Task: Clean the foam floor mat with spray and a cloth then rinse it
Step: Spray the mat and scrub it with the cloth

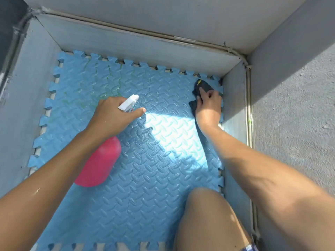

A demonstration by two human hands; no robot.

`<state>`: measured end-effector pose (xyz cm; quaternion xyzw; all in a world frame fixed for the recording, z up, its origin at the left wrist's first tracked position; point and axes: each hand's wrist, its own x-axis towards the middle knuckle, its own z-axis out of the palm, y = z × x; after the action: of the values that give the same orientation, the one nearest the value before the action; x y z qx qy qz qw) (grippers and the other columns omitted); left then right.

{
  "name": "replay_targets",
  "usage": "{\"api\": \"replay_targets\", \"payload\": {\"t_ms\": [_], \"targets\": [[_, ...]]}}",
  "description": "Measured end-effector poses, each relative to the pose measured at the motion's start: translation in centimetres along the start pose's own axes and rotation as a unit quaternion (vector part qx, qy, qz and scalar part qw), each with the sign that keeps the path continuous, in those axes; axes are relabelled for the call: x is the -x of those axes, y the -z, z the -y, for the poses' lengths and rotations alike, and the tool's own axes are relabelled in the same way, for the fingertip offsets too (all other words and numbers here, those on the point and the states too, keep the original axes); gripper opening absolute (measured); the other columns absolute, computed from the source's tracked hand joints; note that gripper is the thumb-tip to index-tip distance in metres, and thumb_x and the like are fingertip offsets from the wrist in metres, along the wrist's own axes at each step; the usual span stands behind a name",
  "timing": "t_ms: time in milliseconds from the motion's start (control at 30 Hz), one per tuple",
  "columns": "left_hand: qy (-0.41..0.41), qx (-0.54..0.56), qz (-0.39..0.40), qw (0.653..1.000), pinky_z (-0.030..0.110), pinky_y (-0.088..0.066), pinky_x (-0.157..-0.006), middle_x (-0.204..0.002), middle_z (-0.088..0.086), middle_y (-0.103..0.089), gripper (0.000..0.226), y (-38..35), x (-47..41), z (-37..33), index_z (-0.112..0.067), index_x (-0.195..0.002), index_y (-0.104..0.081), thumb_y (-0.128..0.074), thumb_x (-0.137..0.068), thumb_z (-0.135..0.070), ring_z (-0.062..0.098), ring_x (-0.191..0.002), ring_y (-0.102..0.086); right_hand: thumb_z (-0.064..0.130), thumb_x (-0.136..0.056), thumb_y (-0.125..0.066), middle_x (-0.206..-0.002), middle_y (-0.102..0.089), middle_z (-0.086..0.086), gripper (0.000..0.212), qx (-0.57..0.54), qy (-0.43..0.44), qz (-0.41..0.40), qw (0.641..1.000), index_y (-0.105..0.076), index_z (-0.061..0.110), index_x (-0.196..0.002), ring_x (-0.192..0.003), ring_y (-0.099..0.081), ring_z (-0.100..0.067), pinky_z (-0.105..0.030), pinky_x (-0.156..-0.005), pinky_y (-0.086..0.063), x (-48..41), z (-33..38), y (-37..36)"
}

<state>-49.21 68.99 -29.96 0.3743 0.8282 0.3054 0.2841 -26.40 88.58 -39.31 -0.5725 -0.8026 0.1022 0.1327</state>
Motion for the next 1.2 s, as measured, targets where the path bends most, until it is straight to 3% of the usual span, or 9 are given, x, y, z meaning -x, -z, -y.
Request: {"api": "replay_targets", "payload": {"t_ms": [100,167,233,533,667,800,933,1033,1200], "targets": [[-0.002,-0.004,-0.004,1.000,0.034,-0.032,-0.059,-0.057,0.002,-0.041,0.058,0.0,0.0,0.1,-0.010,-0.061,-0.047,-0.078,-0.078,-0.056,0.020,-0.056,-0.035,0.028,-0.099,-0.057,-0.114,-0.058,-0.008,0.031,-0.052,0.162,0.060,0.984,-0.065,0.021,-0.128,-0.101,-0.053,-0.027,-0.038,-0.078,-0.052,6.0,4.6,-0.4],[0.006,-0.008,-0.013,1.000,0.034,-0.032,-0.058,-0.057,0.002,-0.042,0.056,0.3,0.1,-0.1,-0.011,-0.061,-0.047,-0.080,-0.080,-0.052,0.021,-0.056,-0.037,0.030,-0.100,-0.055,-0.113,-0.058,-0.002,0.030,-0.076,0.325,0.137,0.933,-0.063,0.023,-0.129,-0.099,-0.052,-0.022,-0.034,-0.082,-0.049,9.3,6.4,-0.5],[0.007,-0.026,-0.026,0.999,0.036,-0.037,-0.061,-0.058,0.006,-0.048,0.055,0.7,0.1,-0.1,-0.009,-0.063,-0.050,-0.078,-0.080,-0.053,0.026,-0.059,-0.044,0.031,-0.101,-0.054,-0.113,-0.059,0.000,0.031,-0.086,0.393,0.168,0.900,-0.062,0.024,-0.130,-0.100,-0.054,-0.021,-0.032,-0.082,-0.049,9.2,6.5,-0.3],[0.003,-0.039,-0.018,0.999,0.037,-0.034,-0.064,-0.059,0.003,-0.046,0.059,1.3,-0.2,0.7,-0.009,-0.065,-0.046,-0.076,-0.077,-0.058,0.024,-0.065,-0.044,0.023,-0.101,-0.048,-0.126,-0.055,-0.020,0.035,0.024,0.058,0.062,0.996,-0.062,0.017,-0.133,-0.120,-0.049,-0.041,-0.042,-0.093,-0.047,-9.0,-1.4,1.1],[0.003,-0.047,-0.027,0.999,0.038,-0.038,-0.067,-0.061,0.006,-0.049,0.059,1.5,-0.2,1.2,-0.003,-0.070,-0.051,-0.077,-0.080,-0.055,0.022,-0.061,-0.045,0.019,-0.096,-0.053,-0.133,-0.050,-0.021,0.043,0.078,0.033,0.057,0.995,-0.054,0.016,-0.138,-0.123,-0.045,-0.041,-0.047,-0.095,-0.046,-7.6,-1.6,1.4],[0.047,-0.098,0.011,0.994,0.037,-0.036,-0.065,-0.058,0.004,-0.046,0.061,2.6,0.1,2.5,-0.008,-0.063,-0.043,-0.079,-0.079,-0.055,0.022,-0.059,-0.045,0.019,-0.096,-0.056,-0.134,-0.052,-0.016,0.045,-0.006,0.002,0.097,0.995,-0.056,0.016,-0.140,-0.123,-0.047,-0.037,-0.037,-0.093,-0.043,-2.4,2.1,0.8],[0.090,-0.076,0.053,0.992,0.029,-0.036,-0.058,-0.056,0.003,-0.045,0.062,2.6,2.1,3.8,-0.012,-0.058,-0.041,-0.084,-0.077,-0.052,0.020,-0.058,-0.045,0.013,-0.094,-0.067,-0.117,-0.068,0.002,0.036,-0.281,0.026,0.230,0.931,-0.067,0.018,-0.129,-0.107,-0.064,-0.015,-0.015,-0.088,-0.045,1.9,5.8,2.7],[0.086,-0.044,0.052,0.994,0.025,-0.033,-0.053,-0.053,0.000,-0.042,0.059,2.7,3.2,4.1,-0.013,-0.057,-0.044,-0.087,-0.075,-0.049,0.016,-0.055,-0.041,0.008,-0.093,-0.069,-0.120,-0.071,0.004,0.039,-0.434,-0.022,0.273,0.858,-0.065,0.016,-0.130,-0.108,-0.067,-0.007,-0.018,-0.099,-0.048,2.1,6.4,4.3],[0.085,-0.033,0.001,0.996,0.025,-0.044,-0.061,-0.055,0.009,-0.053,0.063,4.2,3.9,4.5,0.002,-0.066,-0.056,-0.085,-0.075,-0.053,0.020,-0.055,-0.047,-0.002,-0.094,-0.045,-0.133,-0.062,-0.003,0.050,-0.229,-0.148,0.054,0.961,-0.056,0.015,-0.139,-0.118,-0.060,-0.018,-0.018,-0.092,-0.043,2.0,4.4,5.3]]}}
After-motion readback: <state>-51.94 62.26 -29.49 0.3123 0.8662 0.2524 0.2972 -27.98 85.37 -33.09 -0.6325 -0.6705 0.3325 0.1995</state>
